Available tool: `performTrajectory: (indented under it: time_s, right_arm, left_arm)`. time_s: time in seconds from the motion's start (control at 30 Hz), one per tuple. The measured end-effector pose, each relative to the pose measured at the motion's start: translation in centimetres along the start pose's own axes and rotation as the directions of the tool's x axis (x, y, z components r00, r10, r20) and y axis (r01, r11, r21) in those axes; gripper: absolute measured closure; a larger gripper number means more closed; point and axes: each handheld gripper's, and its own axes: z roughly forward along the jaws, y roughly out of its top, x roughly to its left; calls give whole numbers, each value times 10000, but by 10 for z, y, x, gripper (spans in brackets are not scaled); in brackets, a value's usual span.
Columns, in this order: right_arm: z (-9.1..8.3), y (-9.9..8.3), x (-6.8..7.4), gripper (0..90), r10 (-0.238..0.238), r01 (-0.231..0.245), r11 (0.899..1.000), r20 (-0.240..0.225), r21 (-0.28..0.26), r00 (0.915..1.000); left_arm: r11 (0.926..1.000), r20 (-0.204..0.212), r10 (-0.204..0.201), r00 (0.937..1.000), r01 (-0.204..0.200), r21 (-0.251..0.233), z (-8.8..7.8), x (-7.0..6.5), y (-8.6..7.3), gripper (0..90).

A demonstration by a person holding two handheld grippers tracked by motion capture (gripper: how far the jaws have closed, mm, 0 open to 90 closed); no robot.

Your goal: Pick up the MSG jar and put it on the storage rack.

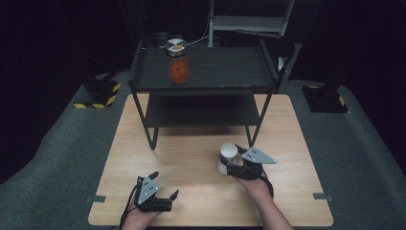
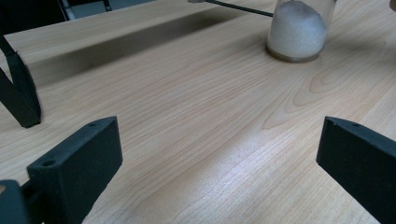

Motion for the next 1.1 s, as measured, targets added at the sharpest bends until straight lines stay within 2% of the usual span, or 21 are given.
performTrajectory:
  time_s: [0.07,0.33,0.57,0.9,1.1]
  right_arm:
    - [1,-1,0,323,125,-125,9999,-29,-92,9999]
    - [0,-3,2,333,97,-95,9998,57,-200,9999]
    - [-1,1,2,334,295,-294,9995,79,-145,9995]
    - [-16,15,9,335,71,-58,9991,295,-426,9995]
    - [-28,23,11,334,80,-61,9981,308,-608,9995]
  left_arm:
    - [10000,-11,18,10000,-18,4,0,0,0,5]
    - [10000,7,-8,10000,8,2,0,0,0,5]
    - [10000,69,-28,10000,28,0,0,1,0,5]
    - [10000,145,81,9999,-81,-14,0,2,0,5]
    - [10000,201,-2,9998,2,-12,0,3,0,5]
